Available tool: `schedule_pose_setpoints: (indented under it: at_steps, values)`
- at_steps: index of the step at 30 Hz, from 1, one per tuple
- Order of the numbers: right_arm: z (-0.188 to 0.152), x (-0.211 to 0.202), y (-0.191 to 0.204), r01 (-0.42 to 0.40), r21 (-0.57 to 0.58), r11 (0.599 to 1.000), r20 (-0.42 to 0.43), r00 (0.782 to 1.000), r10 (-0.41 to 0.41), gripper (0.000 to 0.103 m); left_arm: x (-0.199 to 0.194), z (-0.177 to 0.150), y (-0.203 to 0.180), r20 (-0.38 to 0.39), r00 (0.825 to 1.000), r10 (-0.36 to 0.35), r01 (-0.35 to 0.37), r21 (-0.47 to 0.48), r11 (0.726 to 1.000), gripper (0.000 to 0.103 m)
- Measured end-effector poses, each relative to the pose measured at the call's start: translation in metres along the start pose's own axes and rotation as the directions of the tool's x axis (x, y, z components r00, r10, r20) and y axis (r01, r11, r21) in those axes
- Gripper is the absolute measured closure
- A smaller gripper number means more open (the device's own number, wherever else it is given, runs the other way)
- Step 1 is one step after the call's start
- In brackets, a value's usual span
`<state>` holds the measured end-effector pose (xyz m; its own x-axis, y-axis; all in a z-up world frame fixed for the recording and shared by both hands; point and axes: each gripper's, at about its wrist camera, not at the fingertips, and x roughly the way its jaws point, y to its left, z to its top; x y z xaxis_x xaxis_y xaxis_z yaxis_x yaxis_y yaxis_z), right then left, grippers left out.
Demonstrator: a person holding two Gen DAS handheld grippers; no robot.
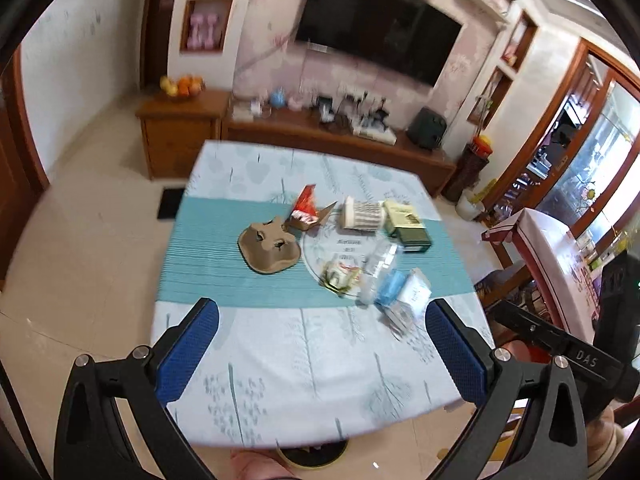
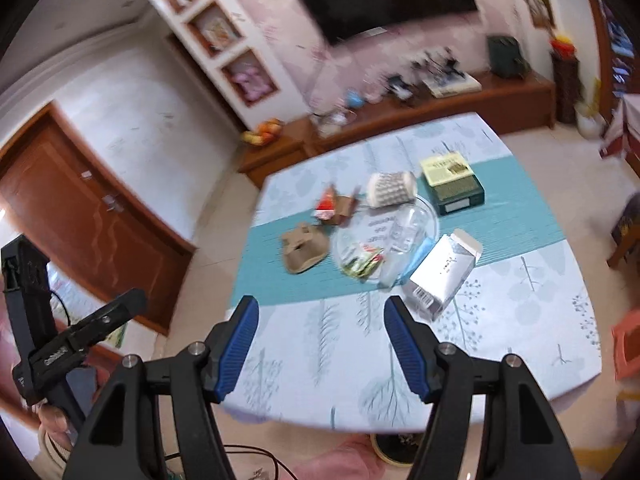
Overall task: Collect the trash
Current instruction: 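Grasp the brown egg-carton piece with the left tool while the right grasps the plastic bottle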
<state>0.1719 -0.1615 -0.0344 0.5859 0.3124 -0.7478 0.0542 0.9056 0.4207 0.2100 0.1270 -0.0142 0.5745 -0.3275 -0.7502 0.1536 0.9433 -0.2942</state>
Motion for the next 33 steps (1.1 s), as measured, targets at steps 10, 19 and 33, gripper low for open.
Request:
schedule_pose_setpoints:
  at_steps: [10, 19, 33]
  values:
    - [0.060, 0.147, -0.041, 0.223, 0.174, 0.959, -0.135, 0.970, -0.201, 0.038, 0.182, 0.072, 0.051, -0.220, 0.974, 0.054, -0.057, -0.007, 0.998, 0.006]
    - [0.071, 0.214, -0.065, 0.339, 0.204, 0.918, -0.204, 0.932, -0.299, 0.038, 0.286, 0.084, 0.071, -0.343, 0.936, 0.076, -0.120, -0.110, 0.987, 0.011]
    - [0.063, 0.250, -0.066, 0.392, 0.149, 0.908, -0.262, 0.901, -0.346, 0.048, 0.339, 0.074, 0.063, -0.406, 0.903, 0.142, -0.191, -0.081, 0.978, 0.027]
